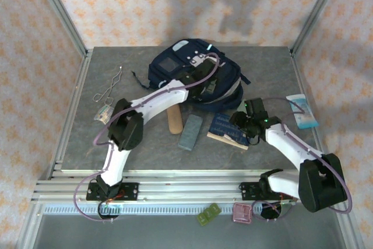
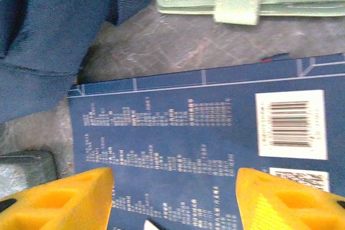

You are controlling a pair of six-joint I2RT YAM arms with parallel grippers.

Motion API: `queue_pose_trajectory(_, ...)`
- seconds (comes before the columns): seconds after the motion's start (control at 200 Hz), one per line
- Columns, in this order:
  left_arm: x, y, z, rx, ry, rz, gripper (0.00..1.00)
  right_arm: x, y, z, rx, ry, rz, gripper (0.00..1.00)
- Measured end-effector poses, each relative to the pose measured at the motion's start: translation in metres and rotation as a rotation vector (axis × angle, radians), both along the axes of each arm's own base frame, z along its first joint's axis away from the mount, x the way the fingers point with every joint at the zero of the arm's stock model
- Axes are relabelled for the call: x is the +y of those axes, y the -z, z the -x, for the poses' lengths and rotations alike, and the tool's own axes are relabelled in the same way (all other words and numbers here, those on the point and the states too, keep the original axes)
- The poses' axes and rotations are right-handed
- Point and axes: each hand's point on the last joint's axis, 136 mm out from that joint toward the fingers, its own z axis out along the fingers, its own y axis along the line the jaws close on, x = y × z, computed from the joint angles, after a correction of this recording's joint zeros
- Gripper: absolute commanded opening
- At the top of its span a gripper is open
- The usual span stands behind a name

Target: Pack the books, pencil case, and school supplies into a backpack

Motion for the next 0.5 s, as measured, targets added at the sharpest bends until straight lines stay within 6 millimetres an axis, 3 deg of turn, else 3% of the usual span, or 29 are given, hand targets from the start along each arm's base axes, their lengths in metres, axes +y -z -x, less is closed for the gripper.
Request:
queue_pose_trajectory(0.08,-0.003,-0.01,0.025,0.027,0.058,0.073,0.67,-0.011,-0.001,0.001,-0.007,0.039,0.004,0.61)
queue_pose_trajectory(0.165,-0.009,-0.006,0.046,0.068,0.11,0.123,0.66,-0.024,-0.002,0.001,-0.019,0.085,0.012,0.61)
queue_pose_trajectory(0.255,-0.02,0.021,0.068,0.146,0.165,0.14,0.66,-0.036,-0.003,-0.001,-0.03,0.119,0.026,0.6)
queue_pose_trajectory(0.39,-0.036,0.072,0.113,0.289,0.254,0.116,0.65,-0.037,-0.006,-0.015,-0.048,0.099,0.038,0.59)
queue_pose_trajectory(0.501,-0.047,0.093,0.146,0.365,0.318,0.121,0.61,-0.033,-0.003,-0.035,-0.053,0.074,0.048,0.58)
